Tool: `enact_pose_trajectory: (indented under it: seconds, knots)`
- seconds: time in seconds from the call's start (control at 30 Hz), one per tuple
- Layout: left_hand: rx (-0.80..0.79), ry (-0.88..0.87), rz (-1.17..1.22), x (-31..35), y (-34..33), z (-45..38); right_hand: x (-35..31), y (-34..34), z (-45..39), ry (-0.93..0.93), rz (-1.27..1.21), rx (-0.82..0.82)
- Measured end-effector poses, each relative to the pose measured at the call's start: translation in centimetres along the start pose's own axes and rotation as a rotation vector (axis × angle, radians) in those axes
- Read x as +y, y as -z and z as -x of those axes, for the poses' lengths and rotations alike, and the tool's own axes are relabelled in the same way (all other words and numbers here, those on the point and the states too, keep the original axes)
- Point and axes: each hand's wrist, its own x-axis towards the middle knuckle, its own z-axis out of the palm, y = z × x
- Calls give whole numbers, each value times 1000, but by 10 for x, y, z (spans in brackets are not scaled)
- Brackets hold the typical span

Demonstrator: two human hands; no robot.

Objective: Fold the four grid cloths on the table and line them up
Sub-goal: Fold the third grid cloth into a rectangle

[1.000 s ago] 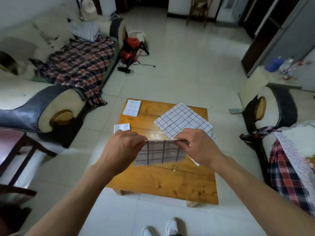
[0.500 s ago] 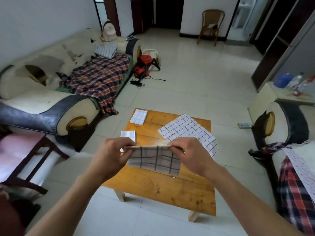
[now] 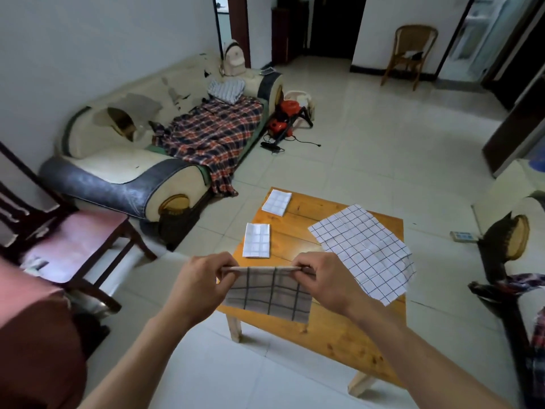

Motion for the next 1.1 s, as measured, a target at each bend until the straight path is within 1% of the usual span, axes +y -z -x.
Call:
enact_pose_trajectory:
  seconds: [0.2, 0.27, 0.4, 0.5, 0.6, 0.67, 0.8, 0.87, 0.93, 1.0, 1.1]
  knots:
    - [-36, 16, 20, -64, 19, -4, -29, -49, -24, -123, 38, -3]
    - [-40, 23, 54, -85, 24, -6, -33, -69, -29, -175, 52, 7]
    - [-103, 42, 129, -125, 24, -17, -39, -103, -39, -261, 106, 49]
    - [-133, 102, 229, -143, 17, -26, -45, -117, -40, -332, 105, 67]
    - [-160, 151, 280, -154, 6, -41, -41, -120, -51, -372, 135, 63]
    - [-186, 202, 320, -160, -5, -55, -28, -121, -63, -417, 114, 64]
    - [-272, 417, 446, -174, -40, -83, 10, -129, -92, -532, -15, 100]
    - [-291, 534, 464, -185, -64, -100, 37, -135, -106, -580, -63, 91]
    - [-306, 614, 436, -197, -89, -117, 66, -140, -120, -629, -92, 77]
    - [-331, 642, 387, -208, -110, -130, 93, -146, -134, -661, -83, 61]
    - [-388, 638, 330, -230, -147, -155, 136, -160, -154, -715, -79, 43]
